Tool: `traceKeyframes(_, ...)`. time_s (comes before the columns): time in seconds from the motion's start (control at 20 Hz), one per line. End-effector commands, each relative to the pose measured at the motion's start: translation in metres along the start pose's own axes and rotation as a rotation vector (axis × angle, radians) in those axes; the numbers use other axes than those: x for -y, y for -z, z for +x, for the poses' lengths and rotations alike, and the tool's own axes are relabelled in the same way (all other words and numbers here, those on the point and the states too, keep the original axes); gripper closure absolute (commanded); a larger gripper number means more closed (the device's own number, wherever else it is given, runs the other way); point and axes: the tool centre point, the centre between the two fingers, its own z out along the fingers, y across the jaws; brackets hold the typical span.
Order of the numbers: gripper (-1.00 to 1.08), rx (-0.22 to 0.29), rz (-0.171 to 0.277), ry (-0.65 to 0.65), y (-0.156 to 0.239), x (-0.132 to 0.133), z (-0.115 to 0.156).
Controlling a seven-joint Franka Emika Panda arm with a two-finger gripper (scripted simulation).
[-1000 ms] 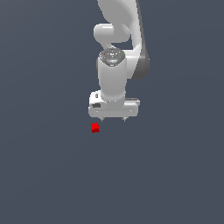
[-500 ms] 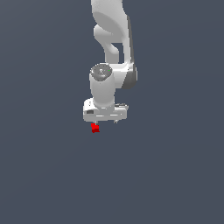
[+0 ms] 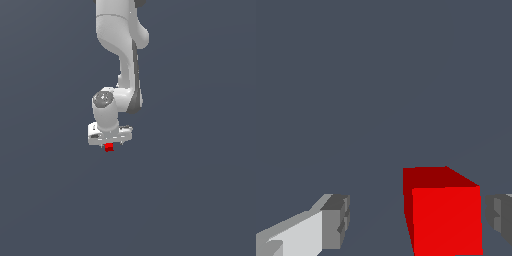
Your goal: Pick up the red cube and move it to a goal position.
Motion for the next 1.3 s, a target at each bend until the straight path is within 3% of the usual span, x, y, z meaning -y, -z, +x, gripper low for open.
traceKeyframes(0.0, -0.92, 0.005, 0.000, 0.017, -0.015, -0.008, -0.006)
traceKeyframes(0.4, -0.92, 0.007, -0.002, 0.033, -0.028, -0.017, -0.009)
traceKeyframes(0.45, 1.08, 0.007, -0.002, 0.033, -0.028, -0.017, -0.009)
traceKeyframes(1.25, 1.08, 0.005, -0.003, 0.033, -0.021, -0.014, 0.000)
